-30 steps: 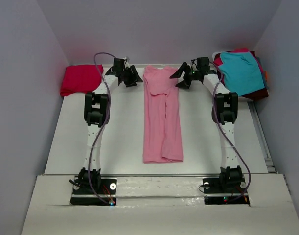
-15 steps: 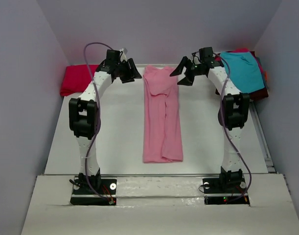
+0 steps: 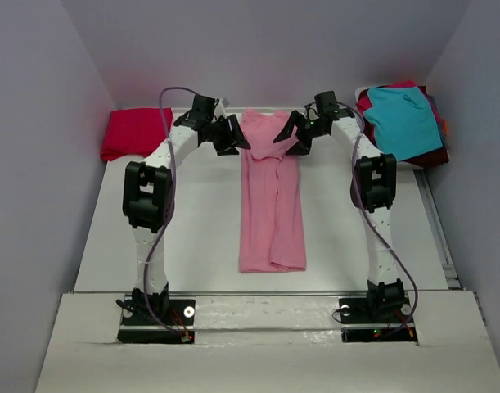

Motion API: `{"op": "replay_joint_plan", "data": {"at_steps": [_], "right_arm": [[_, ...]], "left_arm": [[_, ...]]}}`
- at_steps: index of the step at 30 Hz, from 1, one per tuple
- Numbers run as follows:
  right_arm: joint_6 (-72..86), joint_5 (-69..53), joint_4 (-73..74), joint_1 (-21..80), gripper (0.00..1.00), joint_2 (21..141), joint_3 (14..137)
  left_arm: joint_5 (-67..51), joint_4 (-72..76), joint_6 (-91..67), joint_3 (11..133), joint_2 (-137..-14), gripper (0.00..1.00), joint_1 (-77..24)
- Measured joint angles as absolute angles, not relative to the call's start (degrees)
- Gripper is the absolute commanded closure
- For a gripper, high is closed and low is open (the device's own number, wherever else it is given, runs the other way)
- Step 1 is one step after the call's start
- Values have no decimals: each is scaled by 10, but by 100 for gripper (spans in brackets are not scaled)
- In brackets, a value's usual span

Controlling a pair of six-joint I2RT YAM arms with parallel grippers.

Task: Fold and stack the t-shirts
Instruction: Fold the tshirt

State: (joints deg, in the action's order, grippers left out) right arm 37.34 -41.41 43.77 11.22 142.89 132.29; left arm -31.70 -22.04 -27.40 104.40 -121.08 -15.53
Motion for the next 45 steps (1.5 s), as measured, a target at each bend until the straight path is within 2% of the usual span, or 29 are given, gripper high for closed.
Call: {"op": "replay_joint_plan", "data": {"at_steps": [9, 33, 45], "right_arm": [[386, -414, 443, 112, 28, 1481, 1350], [402, -426, 434, 112, 28, 1515, 1365], [401, -426, 433, 112, 28, 1515, 1365]], "left_arm": [[-345, -211, -288, 982, -1230, 38, -170], [-390, -170, -299, 959, -1291, 38, -179], [-293, -245, -276, 993, -1293, 37, -192]]}}
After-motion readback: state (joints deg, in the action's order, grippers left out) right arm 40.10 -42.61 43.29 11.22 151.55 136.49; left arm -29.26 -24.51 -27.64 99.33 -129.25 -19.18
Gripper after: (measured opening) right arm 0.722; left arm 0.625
